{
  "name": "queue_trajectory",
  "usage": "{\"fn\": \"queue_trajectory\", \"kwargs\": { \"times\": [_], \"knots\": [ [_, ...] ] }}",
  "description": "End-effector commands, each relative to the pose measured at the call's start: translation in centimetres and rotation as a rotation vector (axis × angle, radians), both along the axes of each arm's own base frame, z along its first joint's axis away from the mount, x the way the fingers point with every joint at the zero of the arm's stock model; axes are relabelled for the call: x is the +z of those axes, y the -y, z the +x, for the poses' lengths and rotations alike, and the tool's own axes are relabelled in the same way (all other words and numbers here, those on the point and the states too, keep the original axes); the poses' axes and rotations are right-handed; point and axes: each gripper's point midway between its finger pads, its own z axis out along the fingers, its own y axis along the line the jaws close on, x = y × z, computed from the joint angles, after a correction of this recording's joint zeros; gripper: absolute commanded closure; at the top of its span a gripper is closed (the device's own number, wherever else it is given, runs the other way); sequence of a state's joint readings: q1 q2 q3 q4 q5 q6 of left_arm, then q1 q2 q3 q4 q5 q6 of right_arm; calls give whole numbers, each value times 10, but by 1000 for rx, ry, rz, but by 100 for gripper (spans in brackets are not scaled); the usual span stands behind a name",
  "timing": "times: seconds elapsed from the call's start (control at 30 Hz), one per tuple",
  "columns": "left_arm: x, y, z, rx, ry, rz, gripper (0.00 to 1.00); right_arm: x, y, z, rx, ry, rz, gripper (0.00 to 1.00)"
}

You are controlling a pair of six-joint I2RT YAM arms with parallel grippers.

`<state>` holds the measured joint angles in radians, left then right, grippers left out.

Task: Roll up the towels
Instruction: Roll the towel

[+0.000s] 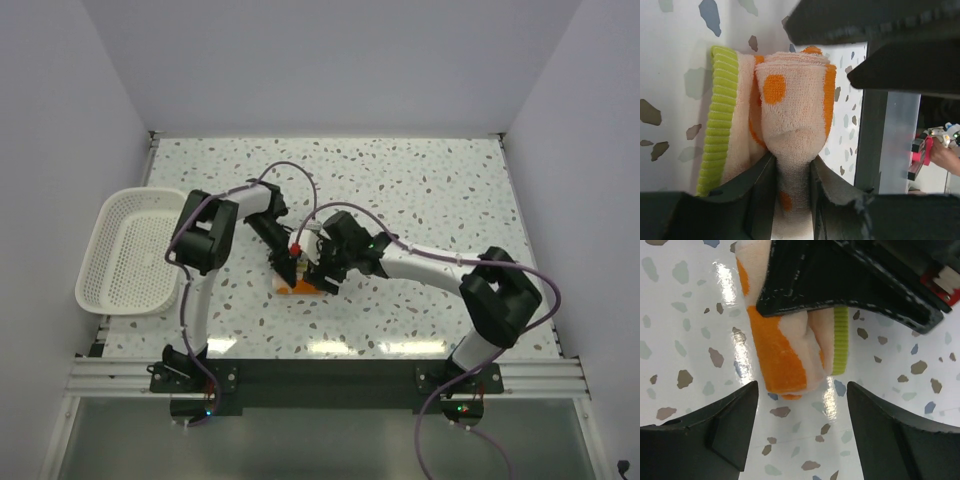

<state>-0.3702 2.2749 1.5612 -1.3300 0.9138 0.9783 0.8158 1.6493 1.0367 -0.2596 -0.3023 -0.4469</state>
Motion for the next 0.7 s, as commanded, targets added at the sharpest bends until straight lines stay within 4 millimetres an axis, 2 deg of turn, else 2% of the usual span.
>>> {"fn": "queue_trajectory", "kwargs": {
  "times": [0.0, 0.13, 0.27, 0.4, 0.5, 0.53, 0.57, 0.63, 0.67],
  "knots": [
    [-56, -24, 22, -94, 132, 104, 65, 12, -18, 21, 76, 242, 16, 25],
    [-60, -22, 27, -83, 130, 110, 65, 3, -32, 8, 186, 301, 9, 30],
    [-62, -20, 32, -65, 128, 105, 64, -19, -38, -10, 276, 341, -24, 37],
    [-64, -18, 33, -57, 119, 100, 64, -36, -38, -11, 293, 350, -52, 41],
    [-65, -17, 35, -47, 112, 95, 64, -48, -37, -11, 304, 334, -75, 47],
    [-64, -16, 36, -42, 111, 91, 64, -52, -38, -12, 307, 325, -85, 50],
    [-63, -15, 37, -40, 111, 86, 63, -52, -41, -9, 306, 321, -87, 59],
    [-61, -15, 37, -38, 117, 78, 59, -64, -39, -12, 301, 273, -118, 70],
    [-59, -13, 38, -31, 125, 69, 56, -60, -44, -8, 298, 275, -109, 82]
  ]
}}
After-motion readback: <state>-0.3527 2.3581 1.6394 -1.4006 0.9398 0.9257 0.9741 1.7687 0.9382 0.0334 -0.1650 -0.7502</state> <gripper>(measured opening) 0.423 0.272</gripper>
